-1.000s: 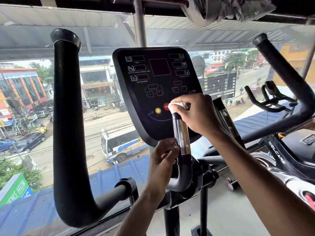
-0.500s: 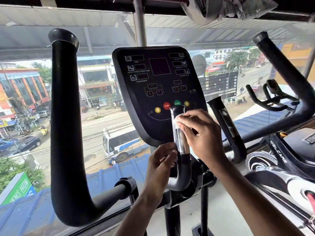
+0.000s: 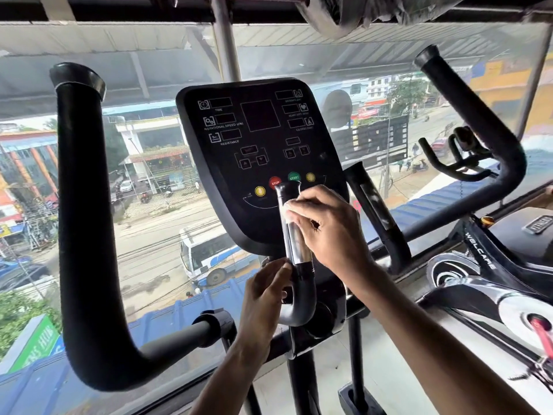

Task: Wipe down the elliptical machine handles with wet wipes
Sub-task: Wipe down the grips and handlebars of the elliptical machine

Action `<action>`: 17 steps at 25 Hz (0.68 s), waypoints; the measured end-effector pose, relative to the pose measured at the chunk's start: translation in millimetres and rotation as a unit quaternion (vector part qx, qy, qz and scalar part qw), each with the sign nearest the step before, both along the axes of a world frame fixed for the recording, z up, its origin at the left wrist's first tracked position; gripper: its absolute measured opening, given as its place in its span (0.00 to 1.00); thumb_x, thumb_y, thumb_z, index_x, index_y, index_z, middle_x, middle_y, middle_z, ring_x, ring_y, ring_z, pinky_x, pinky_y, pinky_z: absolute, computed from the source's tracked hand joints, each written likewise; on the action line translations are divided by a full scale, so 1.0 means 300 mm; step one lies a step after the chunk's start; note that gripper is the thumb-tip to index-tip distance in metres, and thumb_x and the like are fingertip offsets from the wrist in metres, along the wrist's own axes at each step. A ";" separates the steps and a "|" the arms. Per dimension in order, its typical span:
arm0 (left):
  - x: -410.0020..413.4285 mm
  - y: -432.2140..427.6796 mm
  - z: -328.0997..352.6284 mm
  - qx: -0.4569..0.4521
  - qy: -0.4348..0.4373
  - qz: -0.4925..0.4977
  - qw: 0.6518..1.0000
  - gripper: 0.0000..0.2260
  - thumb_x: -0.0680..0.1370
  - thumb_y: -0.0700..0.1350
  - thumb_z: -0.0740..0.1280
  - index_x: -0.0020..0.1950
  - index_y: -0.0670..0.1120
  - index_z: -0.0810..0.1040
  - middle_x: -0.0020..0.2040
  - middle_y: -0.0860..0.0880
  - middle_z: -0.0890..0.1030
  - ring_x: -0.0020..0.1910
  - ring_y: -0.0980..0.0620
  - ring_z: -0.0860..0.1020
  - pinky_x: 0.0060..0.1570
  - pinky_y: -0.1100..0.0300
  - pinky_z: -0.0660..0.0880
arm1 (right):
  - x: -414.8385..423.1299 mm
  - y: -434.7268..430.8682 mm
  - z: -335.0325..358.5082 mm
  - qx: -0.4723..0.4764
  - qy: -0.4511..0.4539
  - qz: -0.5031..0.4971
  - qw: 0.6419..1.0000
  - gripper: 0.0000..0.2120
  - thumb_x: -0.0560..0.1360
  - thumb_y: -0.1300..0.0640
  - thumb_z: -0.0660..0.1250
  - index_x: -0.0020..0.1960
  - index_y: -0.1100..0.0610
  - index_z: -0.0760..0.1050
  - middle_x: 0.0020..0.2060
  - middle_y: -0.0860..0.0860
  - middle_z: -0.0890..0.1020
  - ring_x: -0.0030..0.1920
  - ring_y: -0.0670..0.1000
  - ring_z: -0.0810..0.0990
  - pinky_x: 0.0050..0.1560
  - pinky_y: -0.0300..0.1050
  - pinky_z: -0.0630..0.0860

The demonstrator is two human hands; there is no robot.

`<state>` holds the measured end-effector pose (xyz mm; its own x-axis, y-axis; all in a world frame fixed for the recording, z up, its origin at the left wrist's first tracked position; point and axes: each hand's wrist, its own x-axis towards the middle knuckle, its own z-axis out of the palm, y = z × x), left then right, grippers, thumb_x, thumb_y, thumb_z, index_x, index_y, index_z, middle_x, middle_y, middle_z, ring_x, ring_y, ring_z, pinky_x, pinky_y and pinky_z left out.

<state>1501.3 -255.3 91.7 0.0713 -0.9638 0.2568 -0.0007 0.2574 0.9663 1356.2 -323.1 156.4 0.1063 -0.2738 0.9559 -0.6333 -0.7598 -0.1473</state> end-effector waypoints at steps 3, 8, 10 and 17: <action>-0.010 0.022 0.004 0.011 -0.009 0.005 1.000 0.11 0.82 0.45 0.68 0.45 0.55 0.87 0.45 0.51 0.85 0.46 0.54 0.81 0.49 0.56 0.74 | -0.013 0.016 -0.033 0.031 -0.004 0.024 0.999 0.06 0.77 0.62 0.75 0.53 0.59 0.87 0.48 0.52 0.83 0.47 0.52 0.83 0.48 0.50 0.82; 0.009 0.027 -0.003 0.037 -0.012 0.022 0.999 0.13 0.83 0.39 0.63 0.56 0.48 0.87 0.49 0.45 0.87 0.52 0.47 0.84 0.48 0.55 0.74 | -0.033 0.064 -0.078 0.087 -0.084 0.069 0.990 0.08 0.75 0.63 0.77 0.54 0.59 0.87 0.47 0.50 0.85 0.45 0.45 0.83 0.46 0.44 0.82; 0.011 0.040 0.008 0.046 -0.020 0.016 0.999 0.11 0.81 0.43 0.65 0.59 0.48 0.86 0.52 0.46 0.87 0.56 0.47 0.84 0.51 0.53 0.74 | -0.033 0.096 -0.119 0.105 -0.071 0.080 0.989 0.08 0.75 0.63 0.77 0.54 0.59 0.87 0.48 0.50 0.84 0.46 0.44 0.83 0.47 0.41 0.82; 0.000 0.070 0.035 0.053 -0.049 -0.010 0.997 0.17 0.76 0.50 0.66 0.61 0.46 0.84 0.56 0.46 0.87 0.57 0.48 0.83 0.52 0.52 0.73 | -0.022 0.211 -0.276 0.065 -0.251 0.009 0.966 0.03 0.78 0.64 0.75 0.52 0.62 0.85 0.47 0.52 0.85 0.49 0.46 0.83 0.53 0.35 0.77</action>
